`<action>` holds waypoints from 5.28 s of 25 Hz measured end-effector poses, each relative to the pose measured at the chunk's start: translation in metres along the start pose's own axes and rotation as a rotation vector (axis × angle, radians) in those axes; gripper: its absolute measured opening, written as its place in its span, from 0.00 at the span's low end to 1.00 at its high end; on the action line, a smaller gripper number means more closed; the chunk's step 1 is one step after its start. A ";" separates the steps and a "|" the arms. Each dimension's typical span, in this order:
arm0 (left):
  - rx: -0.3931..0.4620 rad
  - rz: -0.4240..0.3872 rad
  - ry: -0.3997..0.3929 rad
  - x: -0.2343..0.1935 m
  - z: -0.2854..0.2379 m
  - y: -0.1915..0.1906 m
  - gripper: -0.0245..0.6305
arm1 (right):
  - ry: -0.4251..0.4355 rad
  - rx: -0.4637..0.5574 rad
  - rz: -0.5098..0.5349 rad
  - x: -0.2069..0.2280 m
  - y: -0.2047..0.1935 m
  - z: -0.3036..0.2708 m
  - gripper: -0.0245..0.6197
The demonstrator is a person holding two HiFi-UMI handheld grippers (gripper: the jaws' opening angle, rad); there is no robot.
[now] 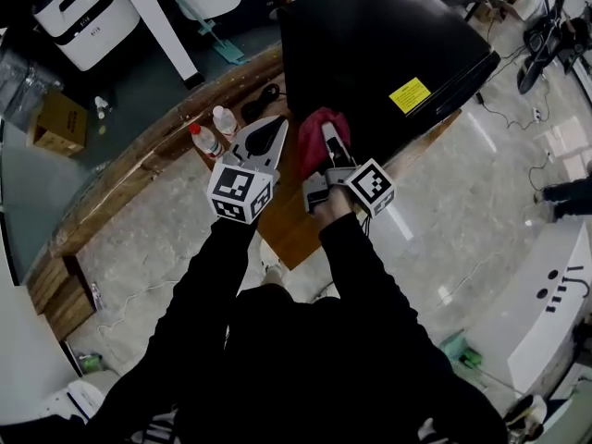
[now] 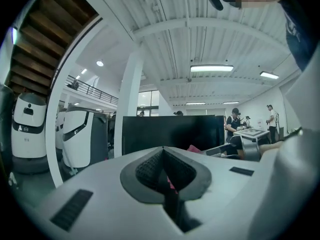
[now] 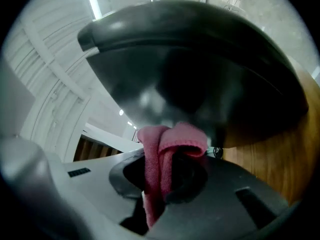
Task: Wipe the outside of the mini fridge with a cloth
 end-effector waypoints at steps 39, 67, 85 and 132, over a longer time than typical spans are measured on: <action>-0.189 0.077 -0.273 -0.095 -0.111 -0.131 0.05 | -0.311 0.047 -0.182 0.169 -0.021 -0.140 0.12; -0.210 0.054 -0.420 0.127 -0.088 -0.129 0.05 | -0.288 0.093 -0.099 0.148 0.046 0.100 0.12; -0.038 0.124 -0.387 0.288 -0.033 0.001 0.05 | -0.074 -0.065 0.572 -0.008 0.174 0.292 0.12; 0.002 0.127 -0.195 0.264 -0.154 -0.003 0.05 | 0.284 -0.623 1.229 -0.035 0.237 0.093 0.13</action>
Point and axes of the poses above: the fingertips, and each gripper's own axes: z backward along the fingers, x to its right, y out of its top, the point moved 7 cm from there along z, backward along the fingers, and after that the axes turned 1 degree about -z, right-handed, at the moved point
